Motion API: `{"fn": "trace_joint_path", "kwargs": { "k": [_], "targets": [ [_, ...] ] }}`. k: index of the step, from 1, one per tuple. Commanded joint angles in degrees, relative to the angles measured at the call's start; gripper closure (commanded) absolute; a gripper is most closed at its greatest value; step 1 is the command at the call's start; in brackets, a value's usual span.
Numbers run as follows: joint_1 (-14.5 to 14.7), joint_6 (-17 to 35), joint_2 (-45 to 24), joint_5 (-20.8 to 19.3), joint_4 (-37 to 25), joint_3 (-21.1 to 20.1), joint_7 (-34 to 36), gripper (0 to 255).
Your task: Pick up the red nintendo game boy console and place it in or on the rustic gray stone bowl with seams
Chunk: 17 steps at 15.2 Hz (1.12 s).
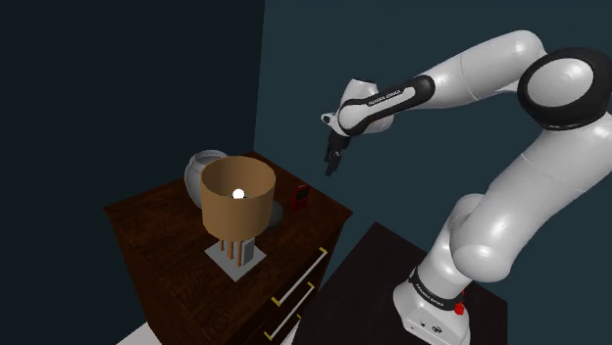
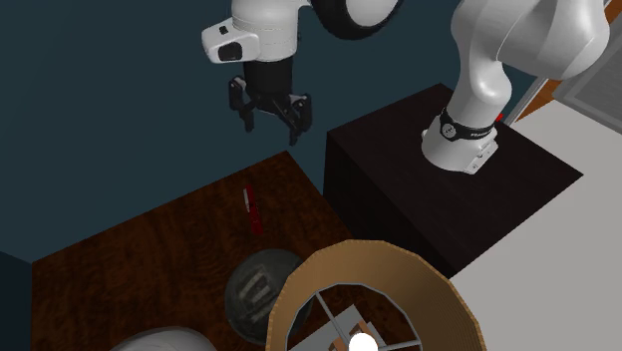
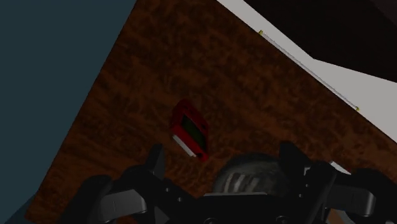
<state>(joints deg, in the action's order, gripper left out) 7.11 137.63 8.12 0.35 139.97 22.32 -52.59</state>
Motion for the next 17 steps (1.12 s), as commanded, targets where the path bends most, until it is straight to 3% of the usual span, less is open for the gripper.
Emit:
{"fn": "trace_joint_path", "kwargs": {
  "k": [1, 5, 8, 17],
  "targets": [
    [0.9, 2.5, -5.1, 3.3, -1.8, 1.0, -5.2, 0],
    [0.5, 5.9, -15.5, 11.2, -6.5, 1.0, -16.1, 0],
    [-1.5, 7.4, -23.1, 16.4, -11.0, -1.0, -23.6, 0],
    [-3.7, 12.0, -30.2, 21.4, -12.8, -4.2, -27.9, 0]
  ]
}}
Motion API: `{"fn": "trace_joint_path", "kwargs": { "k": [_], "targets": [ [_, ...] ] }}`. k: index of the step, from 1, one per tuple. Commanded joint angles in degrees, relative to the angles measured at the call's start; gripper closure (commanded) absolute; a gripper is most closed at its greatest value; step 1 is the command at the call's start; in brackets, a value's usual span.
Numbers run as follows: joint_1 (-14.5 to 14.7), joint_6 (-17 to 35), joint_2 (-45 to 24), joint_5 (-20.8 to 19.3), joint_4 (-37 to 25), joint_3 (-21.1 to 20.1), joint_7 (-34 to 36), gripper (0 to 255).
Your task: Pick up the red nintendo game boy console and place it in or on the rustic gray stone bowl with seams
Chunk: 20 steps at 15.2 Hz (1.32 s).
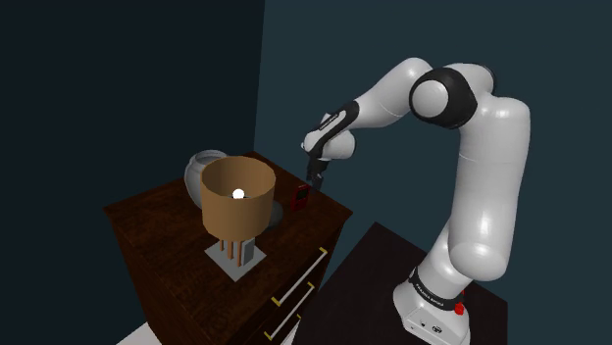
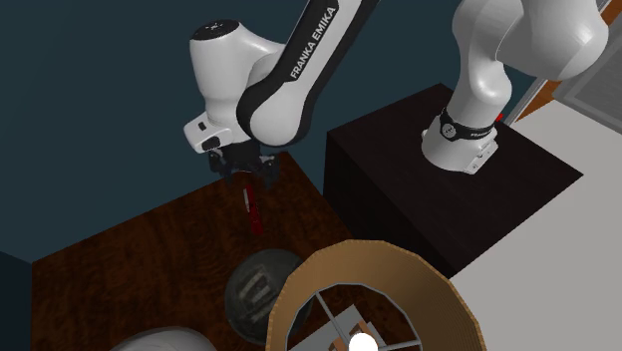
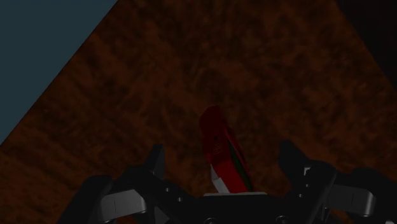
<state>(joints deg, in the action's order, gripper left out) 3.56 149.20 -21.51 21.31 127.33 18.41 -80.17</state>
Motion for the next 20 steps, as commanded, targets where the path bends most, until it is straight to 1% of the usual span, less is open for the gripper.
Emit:
{"fn": "trace_joint_path", "kwargs": {
  "k": [1, 7, 8, 17, 20],
  "targets": [
    [-0.2, 0.4, -0.6, 0.4, -0.2, -0.3, -0.3, 0],
    [-0.2, 0.4, -0.6, 0.4, -0.2, -0.3, -0.3, 0],
    [-0.2, 0.4, -0.6, 0.4, -0.2, -0.3, -0.3, 255],
    [-0.2, 0.4, -0.6, 0.4, -0.2, -0.3, -0.3, 255],
    [0.5, -1.3, 1.5, -1.2, 0.0, 0.7, 0.9, 255]
  ]
}}
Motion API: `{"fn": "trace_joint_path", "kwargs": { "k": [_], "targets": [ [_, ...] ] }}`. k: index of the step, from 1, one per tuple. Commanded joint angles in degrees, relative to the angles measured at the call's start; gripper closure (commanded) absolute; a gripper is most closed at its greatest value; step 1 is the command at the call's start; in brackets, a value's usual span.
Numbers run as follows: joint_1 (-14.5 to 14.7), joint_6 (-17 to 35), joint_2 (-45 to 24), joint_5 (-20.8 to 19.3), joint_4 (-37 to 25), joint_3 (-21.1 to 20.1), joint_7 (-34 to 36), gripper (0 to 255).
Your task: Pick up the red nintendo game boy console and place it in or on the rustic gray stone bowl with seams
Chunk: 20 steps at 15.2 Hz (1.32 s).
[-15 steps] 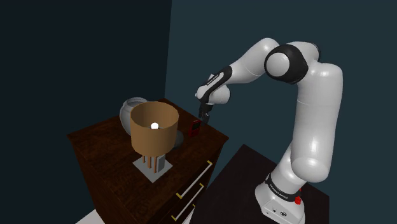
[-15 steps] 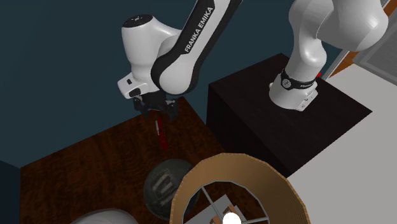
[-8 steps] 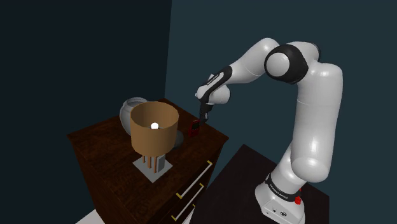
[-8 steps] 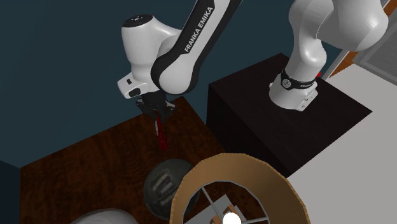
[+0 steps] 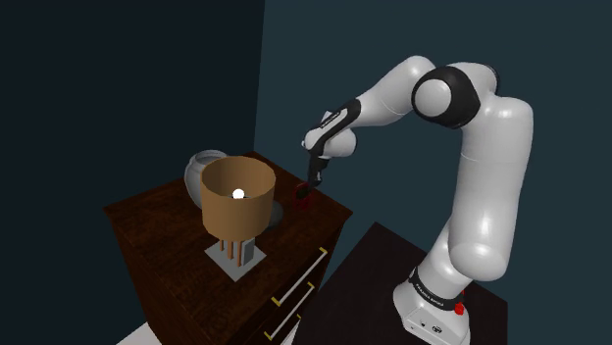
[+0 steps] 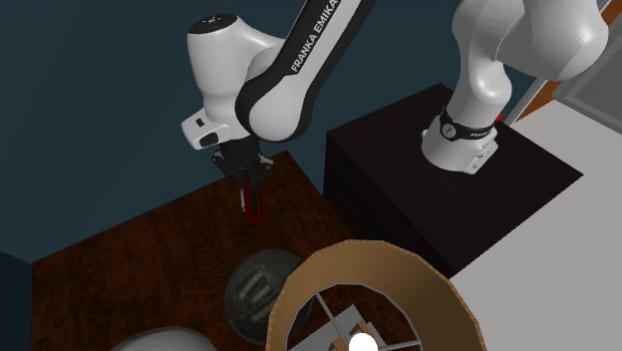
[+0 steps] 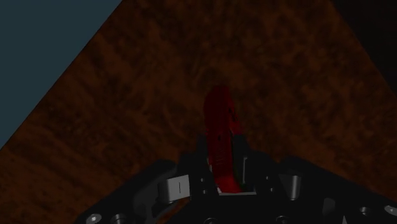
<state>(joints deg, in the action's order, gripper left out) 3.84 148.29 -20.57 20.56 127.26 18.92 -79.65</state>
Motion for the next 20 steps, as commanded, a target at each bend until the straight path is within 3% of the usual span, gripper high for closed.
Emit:
{"fn": "trace_joint_path", "kwargs": {
  "k": [1, 20],
  "targets": [
    [0.5, -1.0, 1.2, -0.9, 0.1, 0.5, 0.8, 255],
    [3.0, -13.0, 12.6, -10.1, -1.8, 4.2, 7.9, 255]
  ]
}}
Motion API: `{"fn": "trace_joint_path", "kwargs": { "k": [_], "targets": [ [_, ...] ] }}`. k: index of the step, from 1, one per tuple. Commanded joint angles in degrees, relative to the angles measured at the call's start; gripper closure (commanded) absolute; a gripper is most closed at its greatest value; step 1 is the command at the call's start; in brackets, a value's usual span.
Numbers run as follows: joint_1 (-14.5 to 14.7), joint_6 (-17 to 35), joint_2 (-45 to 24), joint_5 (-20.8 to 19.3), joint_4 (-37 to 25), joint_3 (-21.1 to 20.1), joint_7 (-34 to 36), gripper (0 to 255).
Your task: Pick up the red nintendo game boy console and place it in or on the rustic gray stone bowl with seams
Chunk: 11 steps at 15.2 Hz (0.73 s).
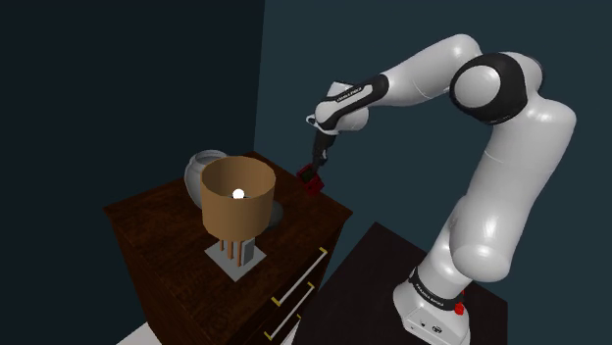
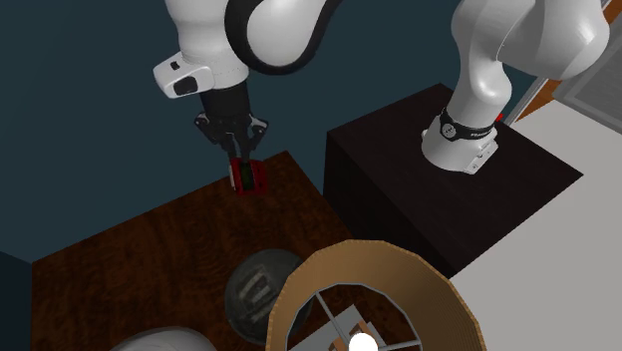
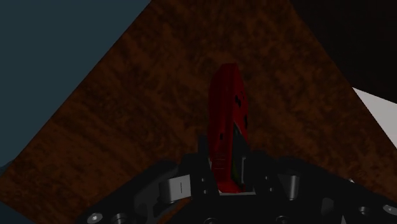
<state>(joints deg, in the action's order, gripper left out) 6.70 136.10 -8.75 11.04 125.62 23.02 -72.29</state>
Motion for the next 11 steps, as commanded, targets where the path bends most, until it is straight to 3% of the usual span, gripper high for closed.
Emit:
{"fn": "trace_joint_path", "kwargs": {
  "k": [1, 6, 11],
  "targets": [
    [0.2, -1.5, 1.3, -1.0, -0.4, 0.2, 0.9, 255],
    [0.4, -4.6, 3.5, -2.6, -1.6, 0.5, 2.1, 255],
    [4.2, -6.2, 4.8, -4.2, -2.6, -2.4, 10.0, 255]
  ]
}}
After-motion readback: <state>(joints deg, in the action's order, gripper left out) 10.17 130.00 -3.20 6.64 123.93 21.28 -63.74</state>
